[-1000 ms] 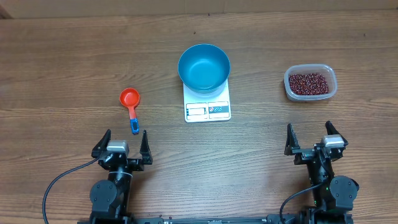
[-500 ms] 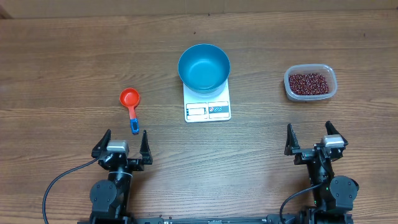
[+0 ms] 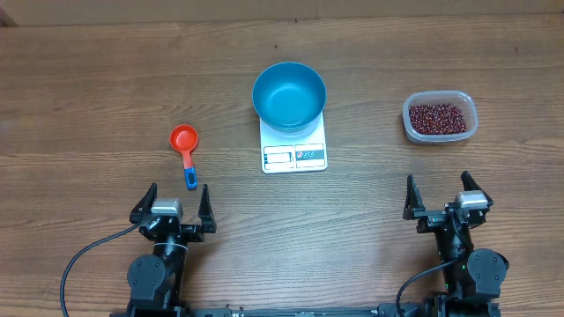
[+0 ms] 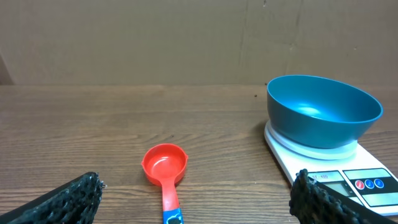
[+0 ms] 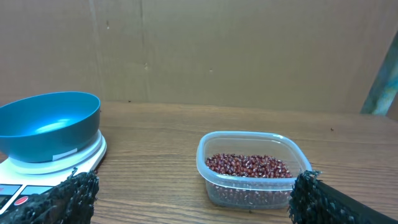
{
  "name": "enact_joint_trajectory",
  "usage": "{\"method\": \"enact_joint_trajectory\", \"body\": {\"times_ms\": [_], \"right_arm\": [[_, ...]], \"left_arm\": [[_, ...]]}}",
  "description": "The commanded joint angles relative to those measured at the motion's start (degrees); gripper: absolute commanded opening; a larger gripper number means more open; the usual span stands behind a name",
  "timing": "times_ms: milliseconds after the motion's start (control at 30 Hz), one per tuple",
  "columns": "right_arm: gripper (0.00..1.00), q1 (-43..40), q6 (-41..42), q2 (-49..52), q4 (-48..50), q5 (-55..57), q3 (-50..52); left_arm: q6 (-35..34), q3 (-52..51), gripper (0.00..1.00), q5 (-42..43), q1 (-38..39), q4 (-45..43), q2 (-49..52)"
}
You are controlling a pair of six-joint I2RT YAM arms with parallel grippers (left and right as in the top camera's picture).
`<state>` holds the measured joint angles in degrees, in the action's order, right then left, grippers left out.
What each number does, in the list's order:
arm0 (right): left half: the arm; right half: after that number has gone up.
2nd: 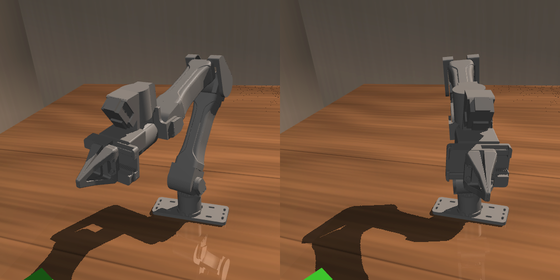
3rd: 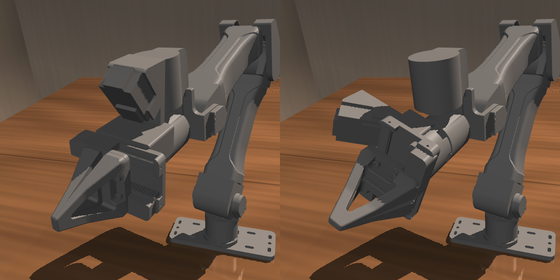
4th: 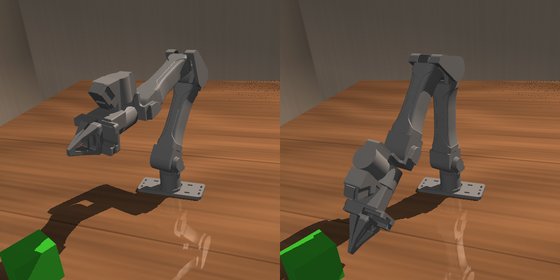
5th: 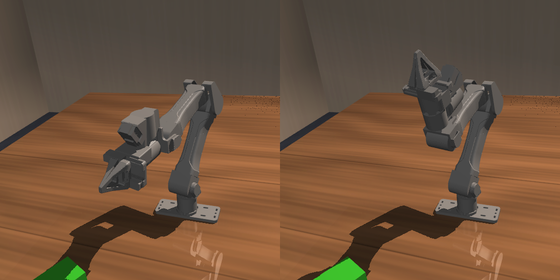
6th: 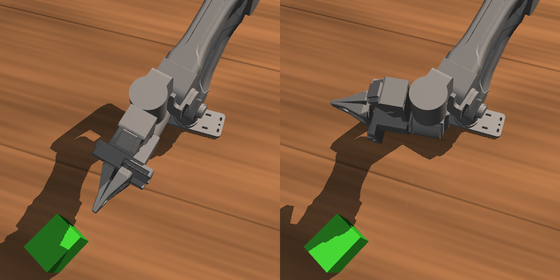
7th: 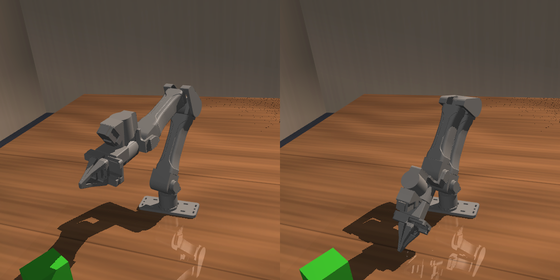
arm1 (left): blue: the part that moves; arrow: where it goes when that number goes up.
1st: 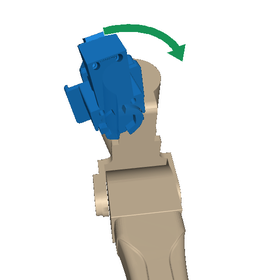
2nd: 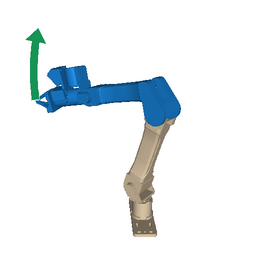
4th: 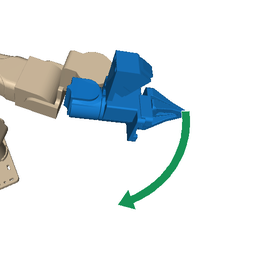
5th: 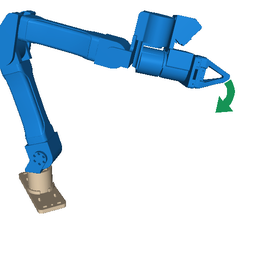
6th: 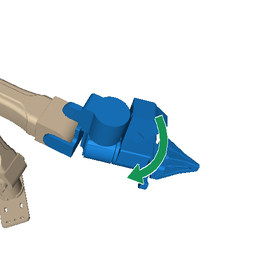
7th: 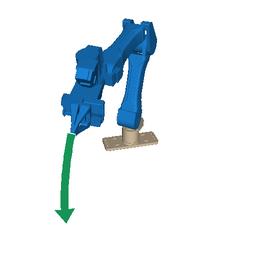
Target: Scoop item into bowl and weigh 150g on scale
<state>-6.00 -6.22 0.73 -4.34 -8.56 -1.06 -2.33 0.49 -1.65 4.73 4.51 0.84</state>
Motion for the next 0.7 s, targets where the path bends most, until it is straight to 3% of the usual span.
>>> {"method": "enact_joint_trajectory", "body": {"times_ms": [0, 567, 667], "right_arm": [[1.00, -0.07, 0.04, -0.57, 0.17, 0.35, 0.59], [1.00, -0.07, 0.04, -0.57, 0.17, 0.35, 0.59], [1.00, -0.07, 0.04, -0.57, 0.17, 0.35, 0.59]], "left_arm": [[1.51, -0.22, 1.00, 0.63, -0.44, -0.07, -0.59], [1.46, -0.22, 0.99, 1.11, -0.44, -0.07, -0.59], [-1.33, -0.20, 1.00, 1.60, -0.44, -0.07, -0.59]]}}
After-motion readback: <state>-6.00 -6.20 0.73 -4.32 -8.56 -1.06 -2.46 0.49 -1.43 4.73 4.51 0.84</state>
